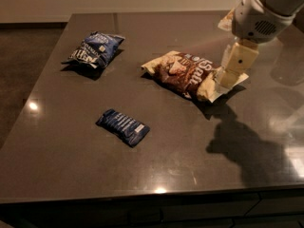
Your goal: Move blue chip bag near rxbar blueberry
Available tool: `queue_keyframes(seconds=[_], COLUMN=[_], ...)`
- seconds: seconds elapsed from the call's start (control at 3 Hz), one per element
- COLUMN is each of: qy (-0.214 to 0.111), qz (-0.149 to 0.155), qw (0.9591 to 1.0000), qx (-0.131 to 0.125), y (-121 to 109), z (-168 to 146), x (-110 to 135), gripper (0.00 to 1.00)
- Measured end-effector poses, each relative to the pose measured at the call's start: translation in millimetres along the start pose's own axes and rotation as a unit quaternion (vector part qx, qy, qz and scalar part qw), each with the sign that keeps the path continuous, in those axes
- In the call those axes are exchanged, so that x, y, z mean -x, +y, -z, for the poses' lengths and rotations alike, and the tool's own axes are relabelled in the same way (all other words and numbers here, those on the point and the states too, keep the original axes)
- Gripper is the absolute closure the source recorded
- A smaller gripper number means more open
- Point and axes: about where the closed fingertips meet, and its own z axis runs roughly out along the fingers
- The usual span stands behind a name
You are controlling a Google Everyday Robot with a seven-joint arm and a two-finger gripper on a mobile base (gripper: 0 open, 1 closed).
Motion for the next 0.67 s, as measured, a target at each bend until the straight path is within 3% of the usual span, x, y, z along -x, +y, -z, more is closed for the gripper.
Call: queue_keyframes(seconds=[0.67], qy=[-0.057], qz=[0.03], qw=[0.9978], qx=[-0.013], y=[-81.3], z=[-68.1], x=[75.6], gripper=[0.0])
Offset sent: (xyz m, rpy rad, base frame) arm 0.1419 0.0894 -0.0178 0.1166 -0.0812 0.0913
